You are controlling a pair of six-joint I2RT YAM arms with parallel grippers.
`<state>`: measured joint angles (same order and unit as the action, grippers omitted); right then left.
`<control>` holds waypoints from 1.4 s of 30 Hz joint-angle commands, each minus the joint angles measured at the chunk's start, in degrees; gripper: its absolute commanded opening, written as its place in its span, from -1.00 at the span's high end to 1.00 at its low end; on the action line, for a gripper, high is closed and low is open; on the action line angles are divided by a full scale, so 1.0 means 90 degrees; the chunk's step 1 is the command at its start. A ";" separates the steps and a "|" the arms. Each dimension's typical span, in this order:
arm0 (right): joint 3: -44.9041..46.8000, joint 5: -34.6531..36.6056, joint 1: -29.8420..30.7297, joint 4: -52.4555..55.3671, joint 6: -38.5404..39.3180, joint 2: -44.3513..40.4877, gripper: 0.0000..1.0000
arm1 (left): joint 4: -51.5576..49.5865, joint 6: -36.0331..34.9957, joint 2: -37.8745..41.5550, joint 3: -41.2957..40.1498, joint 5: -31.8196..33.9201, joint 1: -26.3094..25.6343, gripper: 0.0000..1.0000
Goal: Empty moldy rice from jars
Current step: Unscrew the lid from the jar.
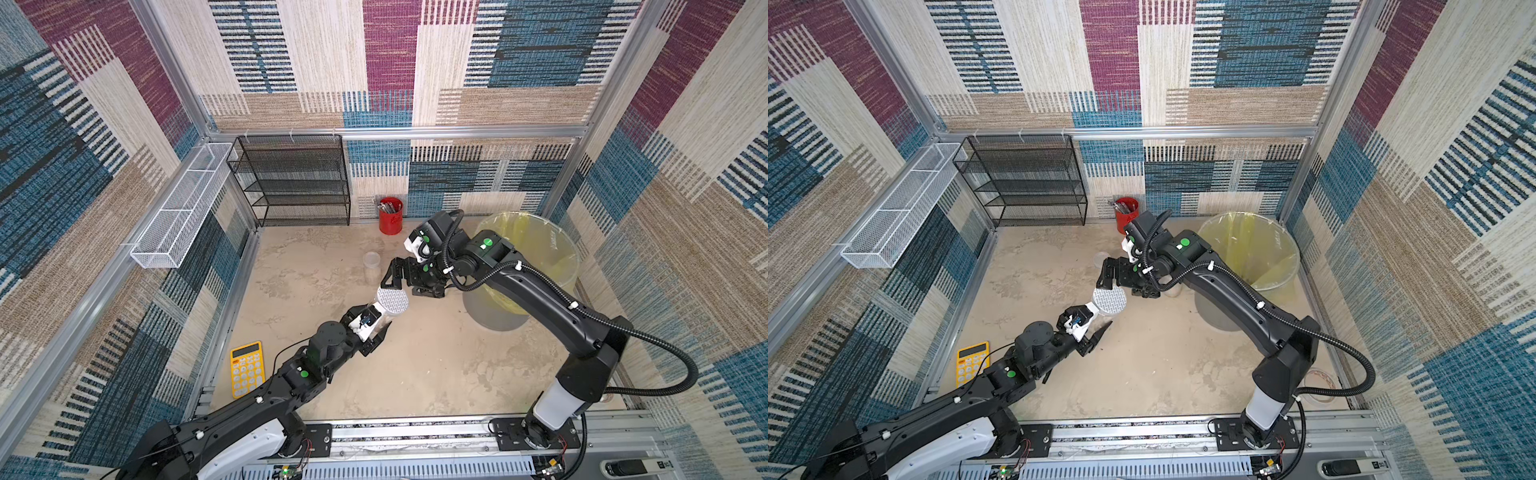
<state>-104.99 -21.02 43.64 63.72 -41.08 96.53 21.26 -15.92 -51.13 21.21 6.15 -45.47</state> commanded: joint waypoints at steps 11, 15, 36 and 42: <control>0.0279 -0.0625 -0.0002 -0.0021 -0.0002 0.0090 -0.97 | 0.0526 -0.0302 -0.0231 0.0037 0.0126 0.0004 0.27; 0.0267 -0.0652 0.0003 0.0052 0.0090 0.0114 -0.91 | 0.0520 -0.0350 -0.0323 0.0055 0.0135 0.0004 0.28; 0.0001 -0.0169 0.0171 0.0442 0.0808 0.0438 -0.34 | 0.0314 -0.0364 -0.0385 0.0201 -0.0002 0.0004 0.30; 0.0345 0.0272 0.0162 0.0096 0.1791 0.0098 -0.22 | 0.0051 0.0065 0.0085 0.0157 -0.0719 0.0014 0.34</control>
<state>-103.50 -24.51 45.25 65.52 -33.34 98.45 19.66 -17.89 -52.21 22.24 6.83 -45.30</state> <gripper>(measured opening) 0.847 0.654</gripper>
